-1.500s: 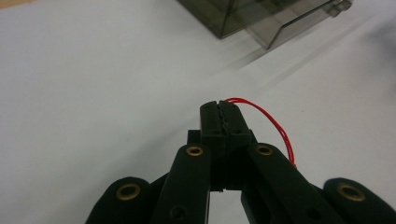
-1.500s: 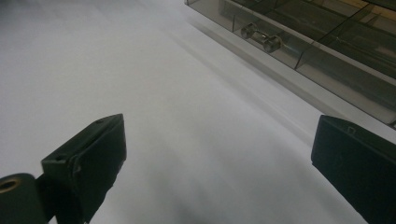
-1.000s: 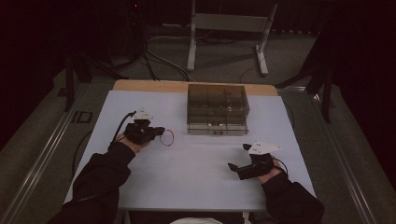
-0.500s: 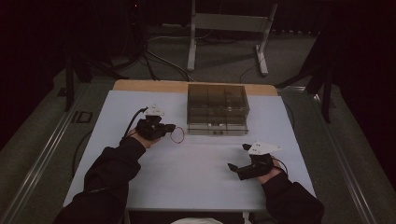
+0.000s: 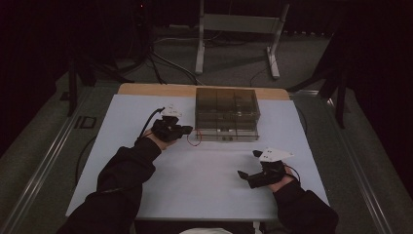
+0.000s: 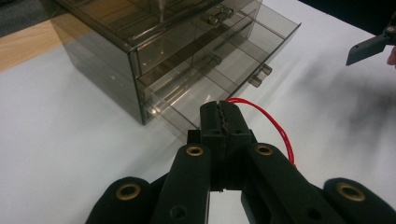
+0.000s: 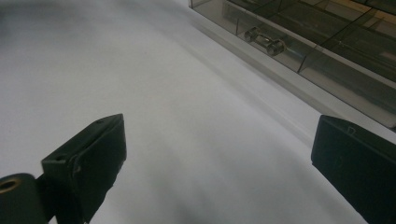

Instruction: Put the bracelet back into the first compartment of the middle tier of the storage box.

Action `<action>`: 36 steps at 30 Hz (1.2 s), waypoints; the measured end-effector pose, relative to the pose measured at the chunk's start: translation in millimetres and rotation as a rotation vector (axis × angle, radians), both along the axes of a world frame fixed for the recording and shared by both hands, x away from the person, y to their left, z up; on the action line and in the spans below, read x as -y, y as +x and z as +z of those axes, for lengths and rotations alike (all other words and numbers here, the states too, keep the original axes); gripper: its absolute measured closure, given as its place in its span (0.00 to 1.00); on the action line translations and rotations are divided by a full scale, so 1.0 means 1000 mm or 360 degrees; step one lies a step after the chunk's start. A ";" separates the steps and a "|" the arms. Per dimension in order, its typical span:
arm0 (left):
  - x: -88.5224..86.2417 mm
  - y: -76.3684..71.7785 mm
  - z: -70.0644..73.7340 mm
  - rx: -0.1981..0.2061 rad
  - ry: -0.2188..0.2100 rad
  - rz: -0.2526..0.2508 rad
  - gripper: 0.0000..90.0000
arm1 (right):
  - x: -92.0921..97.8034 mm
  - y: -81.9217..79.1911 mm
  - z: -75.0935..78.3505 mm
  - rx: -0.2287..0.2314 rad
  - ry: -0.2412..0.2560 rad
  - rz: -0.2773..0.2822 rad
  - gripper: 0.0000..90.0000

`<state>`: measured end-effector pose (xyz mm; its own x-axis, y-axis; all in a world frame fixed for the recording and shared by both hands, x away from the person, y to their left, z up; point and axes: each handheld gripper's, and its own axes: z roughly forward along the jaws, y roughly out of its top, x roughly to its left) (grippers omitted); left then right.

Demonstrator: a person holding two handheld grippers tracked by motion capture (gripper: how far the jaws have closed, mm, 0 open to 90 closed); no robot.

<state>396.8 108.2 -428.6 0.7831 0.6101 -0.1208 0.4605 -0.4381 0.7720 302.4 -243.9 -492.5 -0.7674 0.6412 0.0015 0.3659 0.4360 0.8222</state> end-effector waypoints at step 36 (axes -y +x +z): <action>0.041 0.043 0.004 0.0035 -0.0002 -0.0001 1.00 | 0.003 0.000 0.000 -0.0008 0.0023 -0.0002 0.04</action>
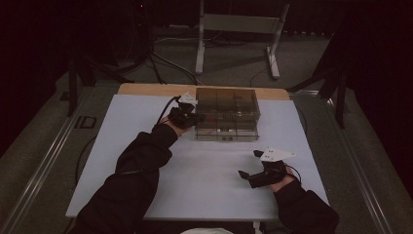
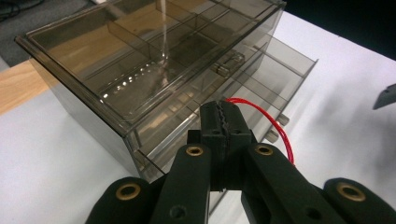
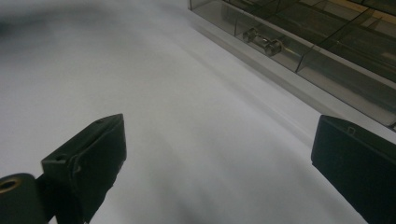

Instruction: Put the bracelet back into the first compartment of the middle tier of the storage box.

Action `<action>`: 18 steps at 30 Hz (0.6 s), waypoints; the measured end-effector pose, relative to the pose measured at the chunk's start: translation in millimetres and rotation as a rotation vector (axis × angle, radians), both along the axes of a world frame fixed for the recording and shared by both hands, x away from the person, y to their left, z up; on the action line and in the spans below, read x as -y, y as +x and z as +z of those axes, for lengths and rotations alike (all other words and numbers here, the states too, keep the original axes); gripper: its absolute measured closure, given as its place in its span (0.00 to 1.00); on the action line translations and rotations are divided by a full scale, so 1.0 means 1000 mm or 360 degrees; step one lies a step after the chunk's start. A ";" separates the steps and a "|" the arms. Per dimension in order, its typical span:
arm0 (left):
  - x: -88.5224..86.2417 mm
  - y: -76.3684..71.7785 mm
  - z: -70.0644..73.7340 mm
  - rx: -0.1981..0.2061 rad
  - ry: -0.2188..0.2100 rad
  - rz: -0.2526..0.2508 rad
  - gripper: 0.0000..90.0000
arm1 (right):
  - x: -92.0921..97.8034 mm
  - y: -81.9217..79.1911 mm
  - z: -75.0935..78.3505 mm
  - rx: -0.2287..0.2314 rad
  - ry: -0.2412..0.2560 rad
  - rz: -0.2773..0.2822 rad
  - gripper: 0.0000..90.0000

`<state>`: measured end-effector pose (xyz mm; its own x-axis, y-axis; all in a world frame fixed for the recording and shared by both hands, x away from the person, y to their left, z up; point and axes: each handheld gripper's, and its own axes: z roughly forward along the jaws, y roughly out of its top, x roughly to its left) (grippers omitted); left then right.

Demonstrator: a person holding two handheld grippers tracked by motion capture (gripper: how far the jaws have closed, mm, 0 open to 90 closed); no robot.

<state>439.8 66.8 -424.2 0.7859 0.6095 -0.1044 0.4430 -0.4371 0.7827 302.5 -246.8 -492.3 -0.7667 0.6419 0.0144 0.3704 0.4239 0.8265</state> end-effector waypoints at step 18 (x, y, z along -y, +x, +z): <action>0.013 0.019 -0.018 -0.0019 0.0057 0.0044 1.00 | 0.002 0.000 0.002 0.0004 0.0017 -0.0002 0.04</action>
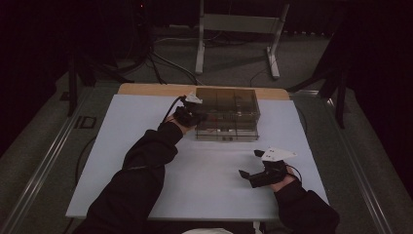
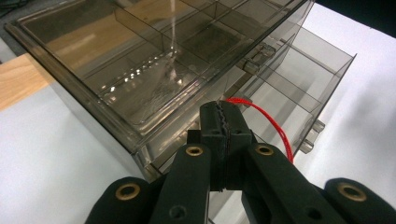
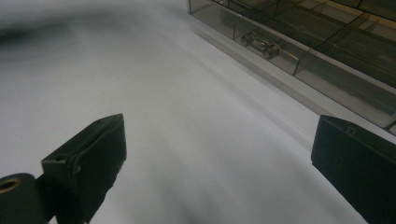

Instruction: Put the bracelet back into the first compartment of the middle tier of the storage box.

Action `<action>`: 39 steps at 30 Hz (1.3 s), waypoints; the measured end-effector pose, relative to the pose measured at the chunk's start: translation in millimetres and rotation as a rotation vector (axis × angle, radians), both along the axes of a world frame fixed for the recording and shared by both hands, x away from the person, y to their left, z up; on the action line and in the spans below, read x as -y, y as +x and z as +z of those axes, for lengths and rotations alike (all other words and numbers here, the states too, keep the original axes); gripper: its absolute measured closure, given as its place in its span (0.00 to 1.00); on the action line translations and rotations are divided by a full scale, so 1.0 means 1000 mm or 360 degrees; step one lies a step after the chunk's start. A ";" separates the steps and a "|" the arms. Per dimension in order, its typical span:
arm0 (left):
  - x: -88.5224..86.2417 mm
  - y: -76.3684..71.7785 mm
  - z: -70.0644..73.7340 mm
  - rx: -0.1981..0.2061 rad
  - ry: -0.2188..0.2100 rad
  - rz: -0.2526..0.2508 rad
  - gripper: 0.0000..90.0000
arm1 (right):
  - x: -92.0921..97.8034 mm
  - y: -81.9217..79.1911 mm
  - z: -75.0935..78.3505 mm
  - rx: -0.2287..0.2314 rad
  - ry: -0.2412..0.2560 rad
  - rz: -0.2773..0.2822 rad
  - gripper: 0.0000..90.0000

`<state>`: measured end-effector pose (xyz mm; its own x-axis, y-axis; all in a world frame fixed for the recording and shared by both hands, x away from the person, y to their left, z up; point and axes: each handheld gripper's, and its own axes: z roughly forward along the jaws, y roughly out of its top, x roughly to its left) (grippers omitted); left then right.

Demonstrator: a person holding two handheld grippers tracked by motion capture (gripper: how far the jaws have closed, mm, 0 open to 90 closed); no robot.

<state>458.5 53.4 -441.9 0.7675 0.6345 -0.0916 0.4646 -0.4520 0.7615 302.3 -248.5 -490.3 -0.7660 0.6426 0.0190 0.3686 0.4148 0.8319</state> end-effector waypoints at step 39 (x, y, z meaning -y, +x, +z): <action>-0.012 -0.018 0.007 0.0017 0.0023 0.0094 0.37 | 0.001 -0.001 0.000 0.0004 0.0003 -0.0004 0.04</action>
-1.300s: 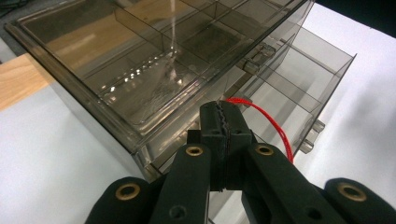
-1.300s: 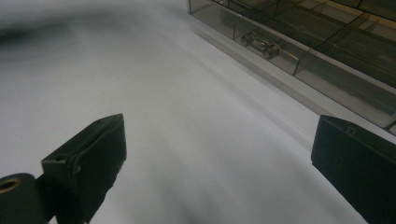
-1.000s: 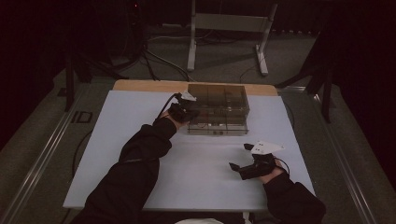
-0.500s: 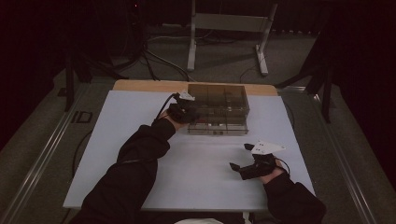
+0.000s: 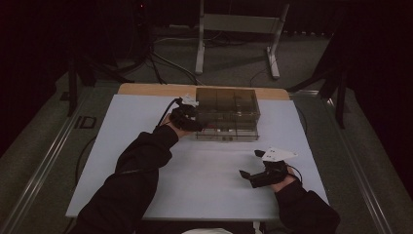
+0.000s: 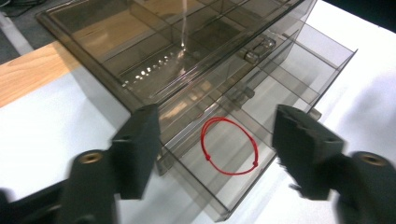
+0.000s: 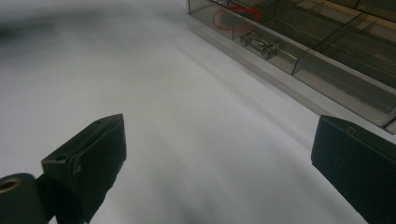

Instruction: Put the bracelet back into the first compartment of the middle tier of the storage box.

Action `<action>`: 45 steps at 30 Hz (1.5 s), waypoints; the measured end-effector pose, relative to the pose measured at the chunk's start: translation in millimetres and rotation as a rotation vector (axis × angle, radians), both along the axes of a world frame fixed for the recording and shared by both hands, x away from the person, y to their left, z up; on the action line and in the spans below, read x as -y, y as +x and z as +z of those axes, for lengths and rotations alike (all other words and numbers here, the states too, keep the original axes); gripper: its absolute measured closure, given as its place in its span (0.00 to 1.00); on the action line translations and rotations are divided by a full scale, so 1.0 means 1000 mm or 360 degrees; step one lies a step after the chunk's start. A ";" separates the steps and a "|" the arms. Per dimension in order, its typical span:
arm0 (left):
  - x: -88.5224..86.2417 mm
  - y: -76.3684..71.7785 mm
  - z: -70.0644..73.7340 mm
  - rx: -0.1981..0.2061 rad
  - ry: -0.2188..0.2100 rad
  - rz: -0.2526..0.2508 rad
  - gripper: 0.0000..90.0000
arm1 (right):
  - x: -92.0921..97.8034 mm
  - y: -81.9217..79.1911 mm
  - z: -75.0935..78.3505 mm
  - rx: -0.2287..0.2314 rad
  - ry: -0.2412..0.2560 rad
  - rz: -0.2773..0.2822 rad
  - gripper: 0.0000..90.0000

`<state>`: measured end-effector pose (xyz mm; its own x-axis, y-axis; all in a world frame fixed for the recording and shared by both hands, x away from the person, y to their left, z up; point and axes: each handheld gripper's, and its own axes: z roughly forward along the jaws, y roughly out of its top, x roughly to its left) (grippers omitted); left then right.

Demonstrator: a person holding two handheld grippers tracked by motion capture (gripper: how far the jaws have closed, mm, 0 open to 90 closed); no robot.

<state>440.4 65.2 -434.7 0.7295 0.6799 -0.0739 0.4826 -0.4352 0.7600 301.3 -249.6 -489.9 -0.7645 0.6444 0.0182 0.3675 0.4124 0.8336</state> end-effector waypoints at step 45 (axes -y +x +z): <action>-0.115 -0.055 -0.015 0.0043 -0.0136 0.0118 0.03 | -0.004 -0.001 0.000 -0.0001 -0.0001 0.0001 0.04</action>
<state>385.3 180.1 -449.3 0.6801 0.7241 -0.1149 0.4898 -0.3321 0.8061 300.8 -246.0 -489.7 -0.7648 0.6440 0.0184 0.3680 0.4132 0.8330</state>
